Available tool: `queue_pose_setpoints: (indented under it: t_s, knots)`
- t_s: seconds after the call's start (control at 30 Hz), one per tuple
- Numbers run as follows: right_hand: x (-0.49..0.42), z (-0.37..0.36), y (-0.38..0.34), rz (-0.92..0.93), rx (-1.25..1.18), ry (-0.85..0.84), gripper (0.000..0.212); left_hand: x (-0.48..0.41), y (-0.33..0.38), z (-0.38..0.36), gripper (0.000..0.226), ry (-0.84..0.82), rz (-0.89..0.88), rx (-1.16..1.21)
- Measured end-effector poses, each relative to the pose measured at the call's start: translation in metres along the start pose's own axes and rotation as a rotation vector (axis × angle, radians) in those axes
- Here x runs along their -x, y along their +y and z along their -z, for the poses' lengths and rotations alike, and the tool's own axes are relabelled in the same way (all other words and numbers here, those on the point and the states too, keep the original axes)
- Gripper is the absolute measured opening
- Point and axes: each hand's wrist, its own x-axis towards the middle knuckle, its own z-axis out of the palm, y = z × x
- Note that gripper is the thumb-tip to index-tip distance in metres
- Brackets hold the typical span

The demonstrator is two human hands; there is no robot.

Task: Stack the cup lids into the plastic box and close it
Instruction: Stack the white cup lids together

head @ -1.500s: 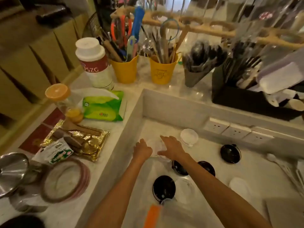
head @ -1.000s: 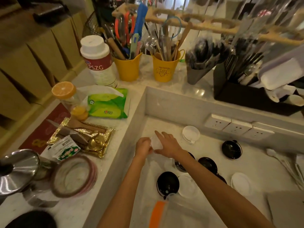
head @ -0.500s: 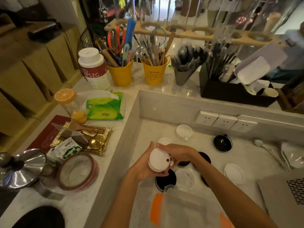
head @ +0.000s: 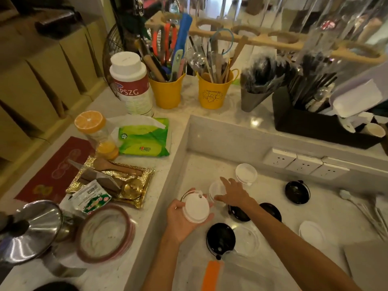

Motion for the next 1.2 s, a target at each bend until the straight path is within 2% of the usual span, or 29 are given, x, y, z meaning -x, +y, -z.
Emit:
queue_pose_setpoints:
  t_s: [0.07,0.13,0.3,0.37,0.43,0.5,0.53,0.63,0.7,0.8,0.87,1.03,1.2]
  knots:
    - [-0.008,-0.015,0.001,-0.009,0.064,-0.013,0.093,-0.005,0.000,0.008,0.058,0.024,-0.045,0.026]
    - [-0.015,-0.026,-0.001,0.000,0.172,0.045,0.092,-0.009,-0.001,0.013,0.057,0.039,-0.097,0.037]
    - [-0.021,-0.034,-0.005,0.040,0.335,0.180,0.070,-0.011,0.000,0.014,0.068,0.114,-0.172,-0.026]
    - [-0.017,-0.029,-0.008,0.076,0.194,0.228,0.059,-0.009,0.000,0.014,0.064,0.124,-0.188,-0.040]
    - [-0.007,-0.017,-0.011,0.089,-0.167,0.224,0.048,-0.006,0.002,0.011,0.051,0.123,-0.195,-0.072]
    - [0.009,0.000,-0.012,0.105,-0.523,0.148,0.041,-0.003,0.003,0.002,0.041,0.135,-0.188,-0.121]
    - [0.018,0.010,-0.011,0.141,-0.630,0.058,0.044,-0.002,0.003,-0.003,0.040,0.152,-0.182,-0.148]
    - [0.051,0.032,-0.011,0.267,-0.704,-0.259,0.052,0.000,-0.001,-0.017,0.044,0.142,-0.182,-0.215]
    - [0.067,0.038,-0.014,0.314,-0.690,-0.355,0.047,0.002,-0.006,-0.025,0.056,0.125,-0.170,-0.246]
    - [0.085,0.040,-0.022,0.310,-0.704,-0.310,0.038,0.005,-0.019,-0.039,0.067,0.066,-0.133,-0.335]
    - [0.095,0.038,-0.023,0.264,-0.736,-0.233,0.037,0.008,-0.027,-0.047,0.065,0.055,-0.164,-0.422]
    - [0.124,0.022,-0.019,0.143,-0.861,-0.087,0.051,0.015,-0.038,-0.065,0.048,0.093,-0.344,-0.536]
    - [0.147,0.012,-0.028,0.075,-1.036,-0.054,0.057,0.024,-0.052,-0.080,0.053,0.066,-0.425,-0.645]
